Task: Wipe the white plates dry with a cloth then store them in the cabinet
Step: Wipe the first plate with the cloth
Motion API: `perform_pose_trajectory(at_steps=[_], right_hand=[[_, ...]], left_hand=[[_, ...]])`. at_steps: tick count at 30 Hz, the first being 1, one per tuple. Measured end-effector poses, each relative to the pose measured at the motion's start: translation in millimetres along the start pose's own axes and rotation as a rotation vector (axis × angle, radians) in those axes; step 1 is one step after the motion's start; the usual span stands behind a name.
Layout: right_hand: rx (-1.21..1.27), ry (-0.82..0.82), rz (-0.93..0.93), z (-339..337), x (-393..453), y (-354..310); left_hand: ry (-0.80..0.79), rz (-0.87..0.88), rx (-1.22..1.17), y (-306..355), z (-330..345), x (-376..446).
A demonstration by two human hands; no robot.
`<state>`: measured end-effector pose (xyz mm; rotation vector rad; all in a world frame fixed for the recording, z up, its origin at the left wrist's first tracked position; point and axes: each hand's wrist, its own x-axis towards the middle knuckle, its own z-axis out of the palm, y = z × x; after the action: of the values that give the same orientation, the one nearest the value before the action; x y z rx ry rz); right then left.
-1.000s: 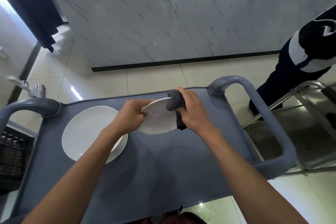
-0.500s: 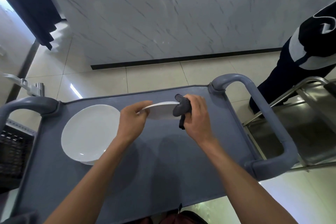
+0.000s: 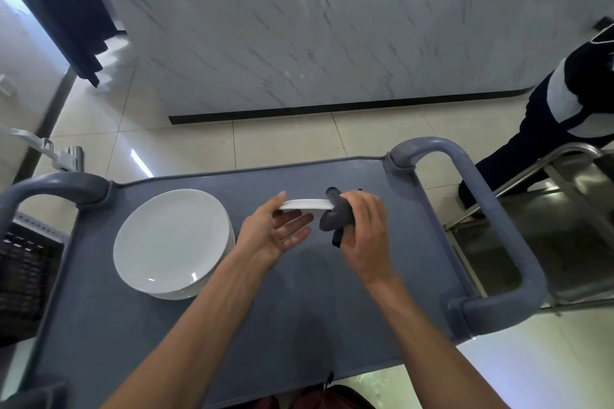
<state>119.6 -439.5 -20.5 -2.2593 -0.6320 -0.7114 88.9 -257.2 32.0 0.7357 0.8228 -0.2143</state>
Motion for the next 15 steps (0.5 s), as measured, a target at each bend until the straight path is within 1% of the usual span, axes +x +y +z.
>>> perform_pose_trajectory(at_steps=[4, 6, 11, 13, 15], right_hand=[[-0.015, -0.018, -0.017, 2.0, -9.6, 0.3], [-0.019, -0.058, -0.023, 1.1, -14.5, 2.0], [0.016, -0.234, -0.026, -7.3, -17.5, 4.6], [0.107, -0.3, 0.082, -10.4, -17.9, 0.5], [0.234, -0.304, 0.284, -11.2, -17.9, -6.4]], left_hand=[[-0.002, -0.02, -0.142, 1.5, 1.0, 4.4], [-0.001, -0.013, -0.199, 2.1, -0.1, 7.0], [-0.007, 0.05, -0.159, 1.1, -10.3, 16.9], [-0.016, 0.075, -0.151, 0.6, -13.4, 19.6], [-0.03, 0.11, -0.158, 1.2, -15.0, 20.4]])
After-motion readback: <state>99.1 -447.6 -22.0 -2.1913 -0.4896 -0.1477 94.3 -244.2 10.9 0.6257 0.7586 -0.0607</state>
